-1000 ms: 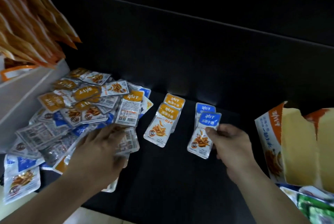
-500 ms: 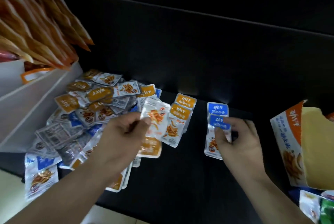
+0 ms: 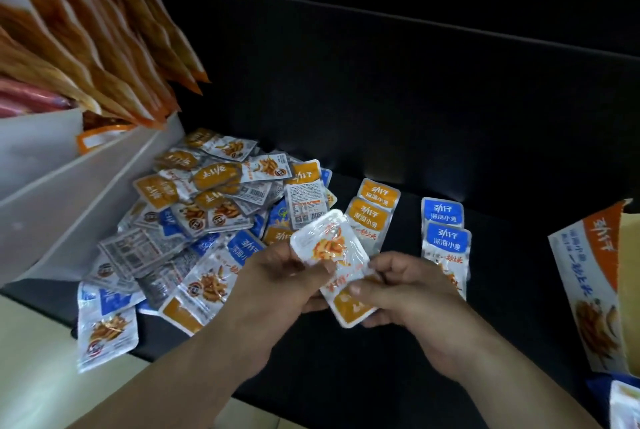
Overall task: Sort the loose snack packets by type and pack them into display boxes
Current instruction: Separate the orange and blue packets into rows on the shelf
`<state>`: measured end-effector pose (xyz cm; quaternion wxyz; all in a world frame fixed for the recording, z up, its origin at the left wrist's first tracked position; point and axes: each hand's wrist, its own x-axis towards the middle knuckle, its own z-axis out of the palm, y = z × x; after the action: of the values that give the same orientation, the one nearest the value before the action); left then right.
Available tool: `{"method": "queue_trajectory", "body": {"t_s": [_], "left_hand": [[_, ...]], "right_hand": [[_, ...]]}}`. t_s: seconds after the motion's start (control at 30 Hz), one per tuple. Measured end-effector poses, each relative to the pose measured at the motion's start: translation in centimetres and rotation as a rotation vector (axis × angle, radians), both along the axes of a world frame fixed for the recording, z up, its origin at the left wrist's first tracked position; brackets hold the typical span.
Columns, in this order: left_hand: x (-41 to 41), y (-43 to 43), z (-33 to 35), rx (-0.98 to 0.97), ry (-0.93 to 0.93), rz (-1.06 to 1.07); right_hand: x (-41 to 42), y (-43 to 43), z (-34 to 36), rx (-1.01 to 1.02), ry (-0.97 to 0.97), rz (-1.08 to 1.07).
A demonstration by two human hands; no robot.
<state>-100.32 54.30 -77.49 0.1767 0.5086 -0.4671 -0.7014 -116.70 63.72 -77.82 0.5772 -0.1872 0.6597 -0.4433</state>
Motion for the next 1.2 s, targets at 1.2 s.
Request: {"method": "queue_trajectory", "body": {"t_s": [1.2], "left_hand": [[8.4,-1.0,-4.4,-1.178,-0.908,-0.622]], "right_hand": [[2.7,-1.7,-7.2,-0.313,1.225,0.225]]}}
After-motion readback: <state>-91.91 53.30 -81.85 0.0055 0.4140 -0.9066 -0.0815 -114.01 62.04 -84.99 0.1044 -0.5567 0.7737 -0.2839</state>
